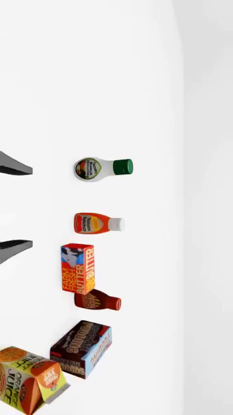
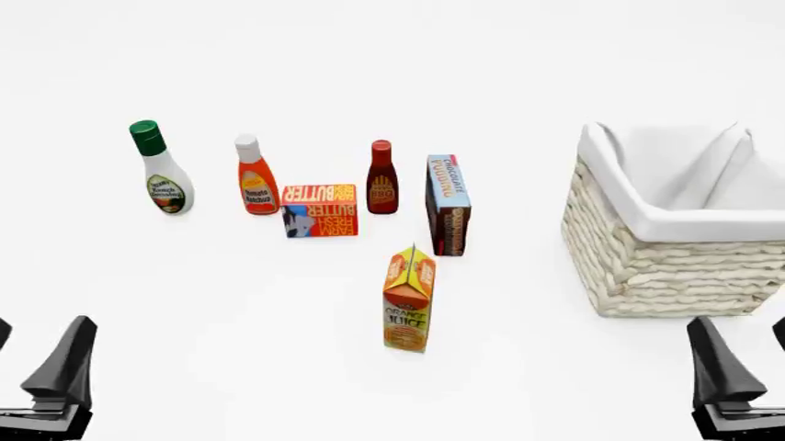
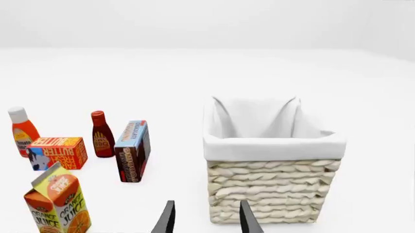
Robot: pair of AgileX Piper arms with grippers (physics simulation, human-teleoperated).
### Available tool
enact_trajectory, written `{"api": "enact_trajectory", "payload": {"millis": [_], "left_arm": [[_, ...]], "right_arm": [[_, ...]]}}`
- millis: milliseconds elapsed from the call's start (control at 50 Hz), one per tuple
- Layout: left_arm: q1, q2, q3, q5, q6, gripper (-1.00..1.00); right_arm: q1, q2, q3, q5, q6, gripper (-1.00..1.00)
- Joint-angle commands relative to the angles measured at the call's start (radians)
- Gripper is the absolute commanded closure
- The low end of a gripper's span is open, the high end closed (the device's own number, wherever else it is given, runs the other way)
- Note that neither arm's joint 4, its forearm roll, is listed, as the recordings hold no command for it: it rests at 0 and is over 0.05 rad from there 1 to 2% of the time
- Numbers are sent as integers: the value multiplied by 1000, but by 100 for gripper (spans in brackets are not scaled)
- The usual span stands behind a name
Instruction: Pick the orange juice and place it in the basket.
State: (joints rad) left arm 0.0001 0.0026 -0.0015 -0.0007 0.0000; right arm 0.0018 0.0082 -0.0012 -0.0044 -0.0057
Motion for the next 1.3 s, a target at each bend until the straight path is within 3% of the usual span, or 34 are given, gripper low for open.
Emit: {"api": "enact_trajectory", "payload": {"millis": [20, 500, 660, 860, 920, 1040, 1280, 1300], "left_arm": [[0, 6, -3, -2, 0, -100], [11, 0, -5, 0, 4, -100], [11, 1, -4, 0, 4, -100], [11, 2, -3, -3, 4, -100], [11, 3, -2, -4, 4, -100], [11, 4, -2, -5, 4, -100], [11, 3, -2, -5, 4, -100], [11, 3, -2, -5, 4, -100]], "right_arm": [[2, 10, -3, -4, -12, -100], [-19, 18, -1, -10, -17, -100], [-52, -6, -30, 15, 66, -100], [-24, 3, -125, 111, 70, -100], [19, 115, -136, 43, 78, -100], [45, 224, -162, -4, 119, -100], [47, 228, -248, 113, 136, -100], [51, 256, -250, 109, 160, -100]]}}
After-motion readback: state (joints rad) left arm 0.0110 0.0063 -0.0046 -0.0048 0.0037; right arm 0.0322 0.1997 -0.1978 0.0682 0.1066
